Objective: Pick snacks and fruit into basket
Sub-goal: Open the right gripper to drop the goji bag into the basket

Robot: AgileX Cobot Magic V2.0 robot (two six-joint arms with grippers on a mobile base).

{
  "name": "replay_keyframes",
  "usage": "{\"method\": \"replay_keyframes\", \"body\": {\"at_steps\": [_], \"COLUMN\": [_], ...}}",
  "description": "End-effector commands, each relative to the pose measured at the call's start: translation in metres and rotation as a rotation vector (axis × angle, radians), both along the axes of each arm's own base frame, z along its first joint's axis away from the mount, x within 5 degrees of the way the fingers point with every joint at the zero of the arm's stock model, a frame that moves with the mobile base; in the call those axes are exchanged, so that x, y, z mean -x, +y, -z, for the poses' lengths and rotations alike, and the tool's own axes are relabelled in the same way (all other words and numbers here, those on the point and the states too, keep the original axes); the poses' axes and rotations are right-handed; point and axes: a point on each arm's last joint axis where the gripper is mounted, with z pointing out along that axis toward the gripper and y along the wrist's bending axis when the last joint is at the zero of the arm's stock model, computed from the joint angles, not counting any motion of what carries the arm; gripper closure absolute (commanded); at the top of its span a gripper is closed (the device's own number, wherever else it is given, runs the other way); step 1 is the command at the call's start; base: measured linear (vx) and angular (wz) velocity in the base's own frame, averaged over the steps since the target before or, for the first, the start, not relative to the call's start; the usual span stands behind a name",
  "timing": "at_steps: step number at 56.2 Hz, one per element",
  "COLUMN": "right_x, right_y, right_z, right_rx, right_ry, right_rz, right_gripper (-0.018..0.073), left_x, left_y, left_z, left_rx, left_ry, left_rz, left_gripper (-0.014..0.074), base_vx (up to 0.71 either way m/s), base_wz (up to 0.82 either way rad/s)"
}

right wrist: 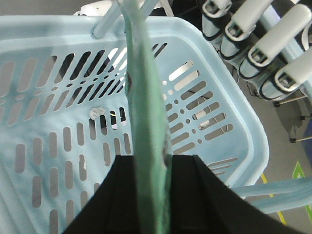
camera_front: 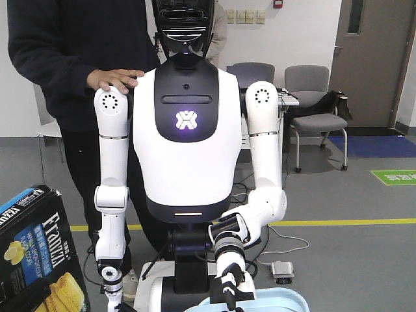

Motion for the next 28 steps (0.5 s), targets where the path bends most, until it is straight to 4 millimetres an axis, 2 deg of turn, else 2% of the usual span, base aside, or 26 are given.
{"method": "replay_keyframes", "body": {"at_steps": [1,28], "right_x": [-0.0069,-0.0069], "right_y": [0.0038,0.0039], "right_z": [-0.0188,-0.0187], "right_rx": [-0.017,-0.012], "right_ry": [-0.113,-0.114], "right_rz": [-0.024,-0.029], "right_gripper": [0.0568,0.0546], "left_x": [0.0004,0.0004], "left_y": [-0.0011,-0.0011], "left_z": [-0.0189,-0.0190], "left_rx": [0.072,0.072], "left_ry": [-0.105,-0.106], "left_rz": [0.023,0.024], "left_gripper": [0.0594,0.0594], "base_vx": [0.00,0.00], "base_wz": [0.00,0.00]}}
